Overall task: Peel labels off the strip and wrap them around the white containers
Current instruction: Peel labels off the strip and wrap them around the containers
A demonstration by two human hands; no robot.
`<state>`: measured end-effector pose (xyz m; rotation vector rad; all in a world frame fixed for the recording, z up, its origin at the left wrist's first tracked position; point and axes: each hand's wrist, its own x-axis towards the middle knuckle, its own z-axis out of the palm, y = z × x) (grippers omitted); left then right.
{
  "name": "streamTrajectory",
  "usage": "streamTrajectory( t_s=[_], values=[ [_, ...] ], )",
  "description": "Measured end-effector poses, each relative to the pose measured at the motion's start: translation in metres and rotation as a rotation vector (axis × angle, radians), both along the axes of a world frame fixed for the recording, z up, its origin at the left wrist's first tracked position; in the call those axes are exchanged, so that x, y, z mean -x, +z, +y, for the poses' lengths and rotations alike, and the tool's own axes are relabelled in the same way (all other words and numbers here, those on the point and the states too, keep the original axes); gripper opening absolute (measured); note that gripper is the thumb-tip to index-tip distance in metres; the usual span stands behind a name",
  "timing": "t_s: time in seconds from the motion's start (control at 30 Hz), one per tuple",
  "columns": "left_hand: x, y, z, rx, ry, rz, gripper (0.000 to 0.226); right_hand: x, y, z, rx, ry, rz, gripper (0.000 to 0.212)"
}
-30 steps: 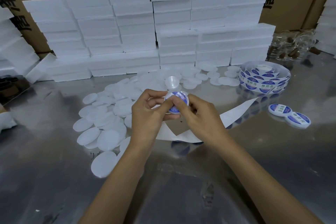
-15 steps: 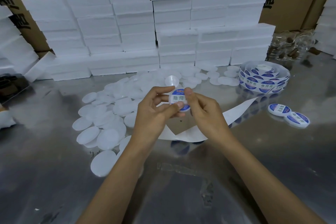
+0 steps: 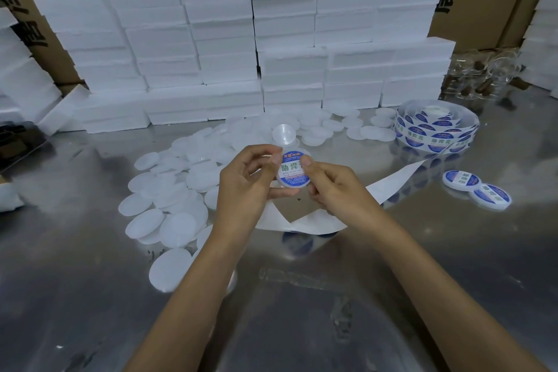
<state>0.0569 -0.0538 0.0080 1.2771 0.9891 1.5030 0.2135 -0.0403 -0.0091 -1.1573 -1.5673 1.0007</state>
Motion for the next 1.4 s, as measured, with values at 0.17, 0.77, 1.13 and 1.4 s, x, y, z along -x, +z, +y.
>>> streamTrajectory(
  t_s=[0.17,0.77,1.13,1.4],
  values=[
    [-0.004,-0.004,0.003,0.066,-0.032,-0.019,0.023,-0.036,0.004,0.02,0.228,-0.443,0.279,0.045],
    [0.015,-0.014,0.018,0.177,0.073,-0.137,0.028,-0.069,-0.011,0.037,0.115,-0.676,0.329,0.013],
    [0.03,-0.024,0.032,0.307,0.056,-0.193,0.025,0.018,-0.037,0.122,0.037,-0.322,-0.575,0.06],
    [0.032,-0.02,0.032,0.348,0.052,-0.214,0.021,0.011,-0.039,0.097,-0.175,-0.322,-0.51,0.01]
  ],
)
